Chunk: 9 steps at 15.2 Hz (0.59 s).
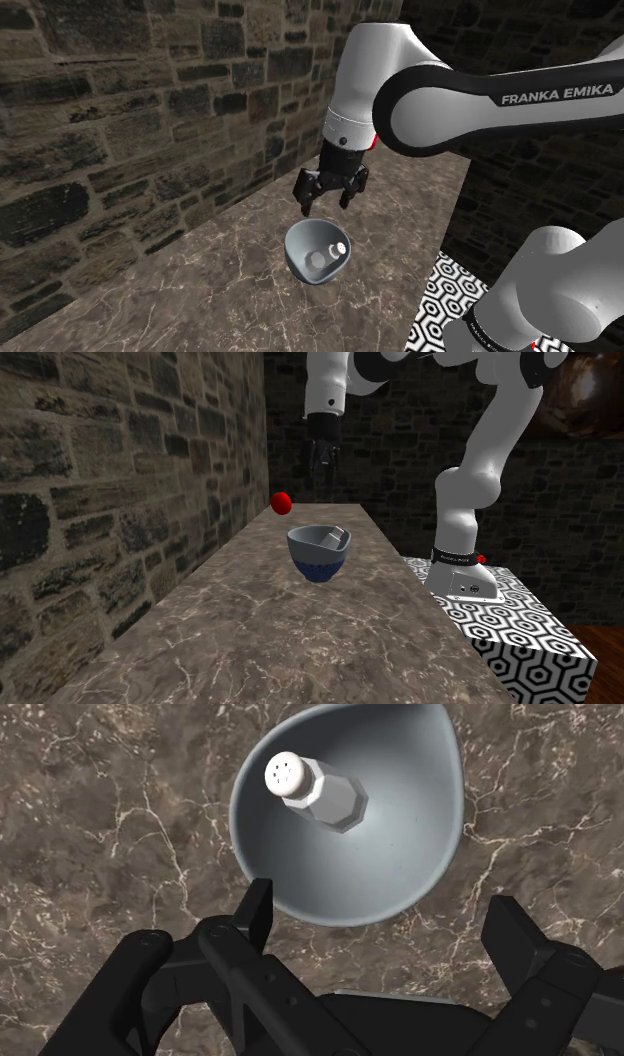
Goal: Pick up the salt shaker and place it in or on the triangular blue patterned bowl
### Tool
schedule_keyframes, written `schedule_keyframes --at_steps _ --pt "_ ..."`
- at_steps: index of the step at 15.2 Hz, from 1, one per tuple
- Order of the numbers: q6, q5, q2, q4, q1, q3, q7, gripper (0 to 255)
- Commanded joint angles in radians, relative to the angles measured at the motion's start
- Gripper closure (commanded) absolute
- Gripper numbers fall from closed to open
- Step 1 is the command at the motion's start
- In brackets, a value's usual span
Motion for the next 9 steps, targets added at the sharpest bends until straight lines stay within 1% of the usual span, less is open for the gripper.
schedule_keyframes --at_steps 1,2,9 --pt "-0.059 -0.001 -0.019 0.038 -0.001 -0.013 -0.003 0" --pt "-0.085 -0.003 -0.024 0.060 -0.002 -0.017 -0.003 0" --pt "-0.085 -0.003 -0.024 0.060 -0.002 -0.017 -0.003 0"
